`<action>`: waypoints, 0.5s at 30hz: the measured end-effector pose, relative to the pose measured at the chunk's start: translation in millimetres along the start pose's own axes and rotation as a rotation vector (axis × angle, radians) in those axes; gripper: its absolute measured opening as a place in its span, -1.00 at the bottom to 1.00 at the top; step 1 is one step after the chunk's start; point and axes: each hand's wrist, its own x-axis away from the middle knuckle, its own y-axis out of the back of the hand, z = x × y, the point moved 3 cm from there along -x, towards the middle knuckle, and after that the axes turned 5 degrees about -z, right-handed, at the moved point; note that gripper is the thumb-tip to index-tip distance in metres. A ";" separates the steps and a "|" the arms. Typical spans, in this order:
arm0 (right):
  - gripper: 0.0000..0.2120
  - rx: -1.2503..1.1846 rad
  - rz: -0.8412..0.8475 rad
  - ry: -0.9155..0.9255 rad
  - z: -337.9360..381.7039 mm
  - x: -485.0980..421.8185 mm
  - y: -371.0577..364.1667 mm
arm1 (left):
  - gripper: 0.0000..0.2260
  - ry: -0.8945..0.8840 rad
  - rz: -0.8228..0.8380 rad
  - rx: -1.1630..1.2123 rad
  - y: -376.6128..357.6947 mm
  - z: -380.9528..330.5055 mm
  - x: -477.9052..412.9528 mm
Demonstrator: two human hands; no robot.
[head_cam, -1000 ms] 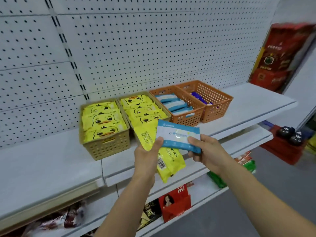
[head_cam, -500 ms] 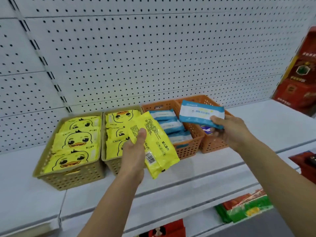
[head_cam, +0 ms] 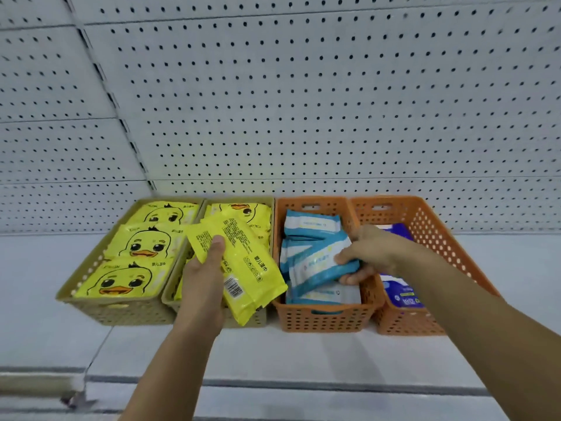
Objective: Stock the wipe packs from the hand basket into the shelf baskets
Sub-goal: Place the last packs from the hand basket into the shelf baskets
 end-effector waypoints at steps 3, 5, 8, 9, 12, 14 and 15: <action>-0.66 0.164 0.048 -0.086 -12.0 -6.1 -13.3 | -0.92 -0.008 0.017 -0.006 -6.4 -3.5 -6.9; -0.57 0.412 -0.016 -0.033 -13.7 -5.6 -19.7 | -0.91 -0.024 0.043 -0.006 -13.8 -8.6 -9.2; -0.57 0.936 -0.189 0.155 -2.7 7.1 -25.6 | -0.89 -0.025 0.058 -0.010 -19.7 -13.9 -12.5; -0.62 1.110 -0.277 0.231 2.1 12.1 -27.7 | -0.86 -0.015 0.056 -0.012 -20.3 -15.1 -13.8; -0.71 1.348 -0.401 0.348 5.3 15.9 -35.2 | -0.84 0.002 0.059 -0.024 -21.4 -16.1 -19.0; -0.73 1.301 -0.290 0.371 0.4 10.8 -39.8 | -0.81 0.024 0.073 -0.026 -23.8 -15.2 -21.3; -0.75 1.263 -0.233 0.367 -2.5 7.8 -39.6 | -0.79 0.043 0.081 -0.029 -25.5 -13.9 -22.5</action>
